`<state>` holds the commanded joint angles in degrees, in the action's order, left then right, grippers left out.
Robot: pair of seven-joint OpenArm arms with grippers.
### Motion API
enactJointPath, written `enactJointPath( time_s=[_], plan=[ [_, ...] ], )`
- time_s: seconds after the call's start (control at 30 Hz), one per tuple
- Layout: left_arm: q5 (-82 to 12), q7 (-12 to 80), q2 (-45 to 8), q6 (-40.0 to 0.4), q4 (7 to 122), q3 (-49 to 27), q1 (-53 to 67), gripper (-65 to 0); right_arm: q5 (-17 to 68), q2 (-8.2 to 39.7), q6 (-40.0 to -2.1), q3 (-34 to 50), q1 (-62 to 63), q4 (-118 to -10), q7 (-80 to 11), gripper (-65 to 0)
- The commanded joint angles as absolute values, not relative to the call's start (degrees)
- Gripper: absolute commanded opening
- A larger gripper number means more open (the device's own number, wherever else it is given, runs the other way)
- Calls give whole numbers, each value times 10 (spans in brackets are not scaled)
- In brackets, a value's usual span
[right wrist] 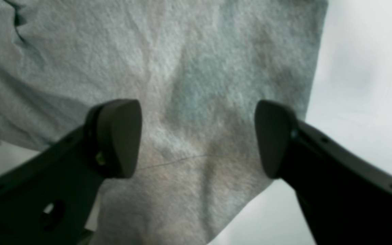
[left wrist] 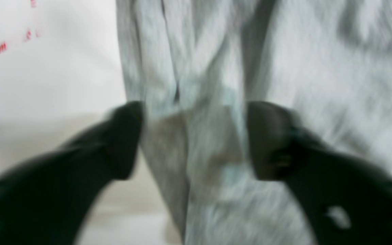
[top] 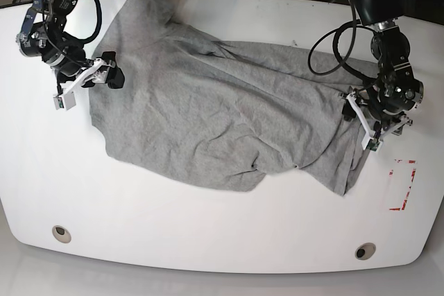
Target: Layout the t-shirt on the table in an organized manner, then fold the t-shirt properly
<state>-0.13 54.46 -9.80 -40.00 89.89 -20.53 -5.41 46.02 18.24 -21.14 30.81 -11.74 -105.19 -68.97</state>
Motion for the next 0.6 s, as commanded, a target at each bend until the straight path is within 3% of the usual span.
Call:
enactJointPath(
  time_s=[0.6],
  plan=[
    [-1,543,-86,-400,896,-207,-13,-106,460,182,-211,308,-116,-1052,-690,-154]
  ],
)
